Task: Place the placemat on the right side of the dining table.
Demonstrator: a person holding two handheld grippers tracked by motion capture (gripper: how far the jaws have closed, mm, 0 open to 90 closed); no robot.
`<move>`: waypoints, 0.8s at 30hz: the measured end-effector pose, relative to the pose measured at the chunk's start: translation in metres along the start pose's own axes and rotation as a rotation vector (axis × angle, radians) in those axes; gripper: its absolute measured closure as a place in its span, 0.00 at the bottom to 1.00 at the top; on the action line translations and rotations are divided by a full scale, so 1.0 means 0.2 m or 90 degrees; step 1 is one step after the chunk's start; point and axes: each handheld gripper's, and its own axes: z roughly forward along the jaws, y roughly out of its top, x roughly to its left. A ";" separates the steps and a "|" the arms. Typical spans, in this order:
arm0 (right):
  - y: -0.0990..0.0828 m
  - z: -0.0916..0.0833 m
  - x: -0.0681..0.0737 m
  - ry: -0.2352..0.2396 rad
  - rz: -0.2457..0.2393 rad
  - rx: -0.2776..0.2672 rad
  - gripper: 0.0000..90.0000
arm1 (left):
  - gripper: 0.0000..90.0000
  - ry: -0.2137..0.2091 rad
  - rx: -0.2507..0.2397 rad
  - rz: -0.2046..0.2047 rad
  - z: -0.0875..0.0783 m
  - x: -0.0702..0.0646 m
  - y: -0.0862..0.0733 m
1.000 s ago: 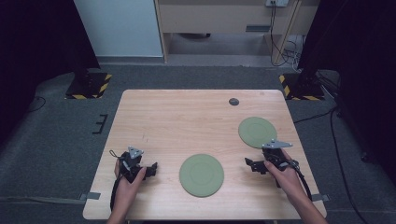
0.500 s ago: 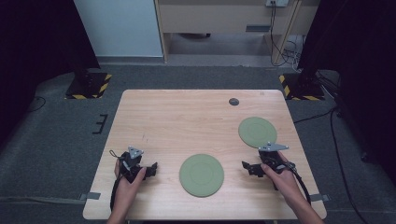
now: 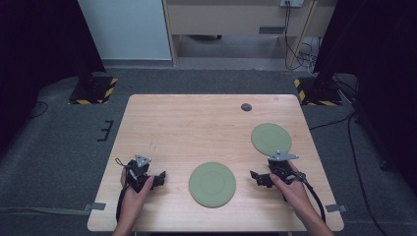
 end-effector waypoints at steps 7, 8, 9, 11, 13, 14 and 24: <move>-0.01 0.04 0.01 -0.013 0.004 0.012 0.07 | 0.00 0.000 0.000 0.000 0.00 0.00 0.00; -0.01 0.05 0.01 -0.016 0.007 0.013 0.07 | 0.00 0.000 0.000 0.000 0.00 0.00 0.00; -0.02 0.05 0.01 -0.016 0.007 0.014 0.06 | 0.00 0.000 0.000 0.000 0.00 0.00 0.00; -0.01 0.06 0.01 -0.023 0.006 0.013 0.06 | 0.00 0.001 0.001 0.000 0.00 0.00 0.00; -0.01 0.06 0.01 -0.026 0.002 0.015 0.06 | 0.00 0.001 0.001 0.000 0.00 0.00 0.00; -0.01 0.06 0.02 -0.029 0.000 0.018 0.06 | 0.00 0.001 0.001 0.001 0.00 0.00 0.00; -0.03 0.05 0.04 -0.030 -0.046 0.038 0.02 | 0.00 0.001 0.001 0.001 0.00 0.00 0.00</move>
